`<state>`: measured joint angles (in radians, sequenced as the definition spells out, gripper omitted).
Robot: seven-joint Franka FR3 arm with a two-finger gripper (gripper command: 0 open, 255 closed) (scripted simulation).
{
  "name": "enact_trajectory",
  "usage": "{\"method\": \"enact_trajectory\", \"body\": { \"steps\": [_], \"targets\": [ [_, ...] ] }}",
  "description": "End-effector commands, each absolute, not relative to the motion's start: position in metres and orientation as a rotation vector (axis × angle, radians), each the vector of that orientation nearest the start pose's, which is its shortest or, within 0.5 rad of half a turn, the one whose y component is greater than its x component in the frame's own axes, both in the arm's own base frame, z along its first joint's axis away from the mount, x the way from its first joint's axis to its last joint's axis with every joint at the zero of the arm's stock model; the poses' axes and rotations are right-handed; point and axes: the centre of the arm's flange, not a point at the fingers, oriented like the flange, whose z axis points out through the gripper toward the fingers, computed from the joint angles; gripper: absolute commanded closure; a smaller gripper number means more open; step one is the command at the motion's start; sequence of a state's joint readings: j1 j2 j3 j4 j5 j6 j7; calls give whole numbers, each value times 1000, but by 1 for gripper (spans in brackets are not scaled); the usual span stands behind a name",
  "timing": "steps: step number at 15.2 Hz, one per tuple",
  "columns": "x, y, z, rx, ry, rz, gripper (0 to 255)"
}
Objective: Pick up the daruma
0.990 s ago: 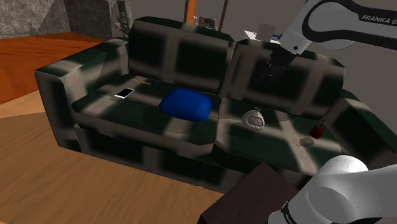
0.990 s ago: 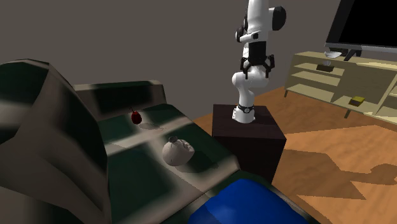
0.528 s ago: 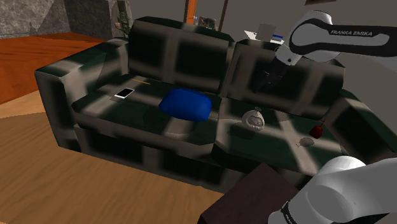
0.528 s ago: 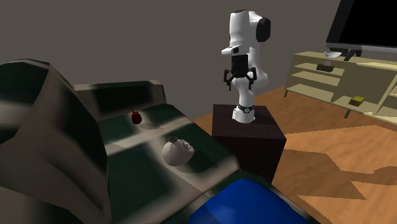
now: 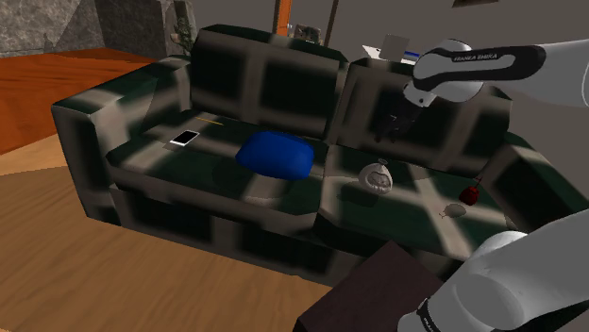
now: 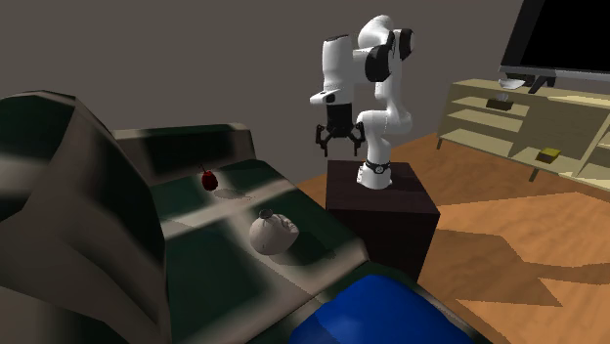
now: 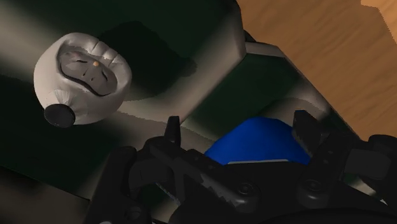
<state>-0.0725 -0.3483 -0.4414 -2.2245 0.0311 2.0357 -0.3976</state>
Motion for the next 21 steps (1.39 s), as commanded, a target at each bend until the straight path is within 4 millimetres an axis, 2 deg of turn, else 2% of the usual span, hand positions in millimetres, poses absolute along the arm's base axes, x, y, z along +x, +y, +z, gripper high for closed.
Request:
{"method": "enact_trajectory", "body": {
  "steps": [1, 21],
  "targets": [
    [410, -263, 500, -3022, 179, -282, 0],
    [477, -478, 362, -3029, 247, -203, 0]
  ]
}}
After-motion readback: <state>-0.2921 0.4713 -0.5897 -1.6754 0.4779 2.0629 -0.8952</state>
